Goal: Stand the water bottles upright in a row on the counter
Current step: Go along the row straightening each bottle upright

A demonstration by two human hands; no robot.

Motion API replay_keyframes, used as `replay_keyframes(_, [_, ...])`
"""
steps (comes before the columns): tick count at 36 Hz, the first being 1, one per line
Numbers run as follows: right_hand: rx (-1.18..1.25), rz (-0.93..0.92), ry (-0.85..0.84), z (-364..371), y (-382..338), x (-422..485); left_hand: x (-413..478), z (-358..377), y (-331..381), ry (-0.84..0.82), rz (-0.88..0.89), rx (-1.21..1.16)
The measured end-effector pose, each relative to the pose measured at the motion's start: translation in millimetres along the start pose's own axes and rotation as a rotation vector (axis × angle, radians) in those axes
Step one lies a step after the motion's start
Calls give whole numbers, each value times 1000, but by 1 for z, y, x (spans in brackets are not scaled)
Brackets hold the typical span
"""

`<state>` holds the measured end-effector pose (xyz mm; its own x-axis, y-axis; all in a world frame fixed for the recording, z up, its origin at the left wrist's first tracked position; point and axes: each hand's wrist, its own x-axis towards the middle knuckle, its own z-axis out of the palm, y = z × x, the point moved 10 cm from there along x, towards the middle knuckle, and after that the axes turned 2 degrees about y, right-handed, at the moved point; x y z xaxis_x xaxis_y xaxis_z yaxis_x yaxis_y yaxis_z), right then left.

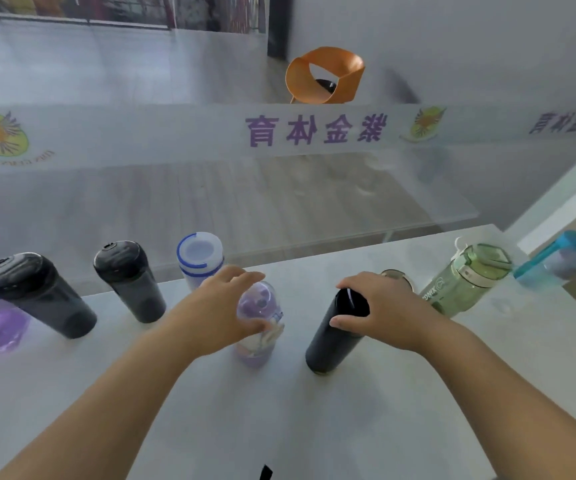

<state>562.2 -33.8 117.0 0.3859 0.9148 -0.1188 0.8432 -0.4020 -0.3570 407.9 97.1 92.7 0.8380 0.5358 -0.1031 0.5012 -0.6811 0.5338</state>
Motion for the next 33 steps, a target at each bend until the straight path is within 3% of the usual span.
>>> replay_keyframes(17, [-101,-162,-102,-6,-1,33,18,17,0,56,-180,-24])
replay_keyframes(33, [-84,-186,-50,-40,18,90,82,9,14,88,-112,6])
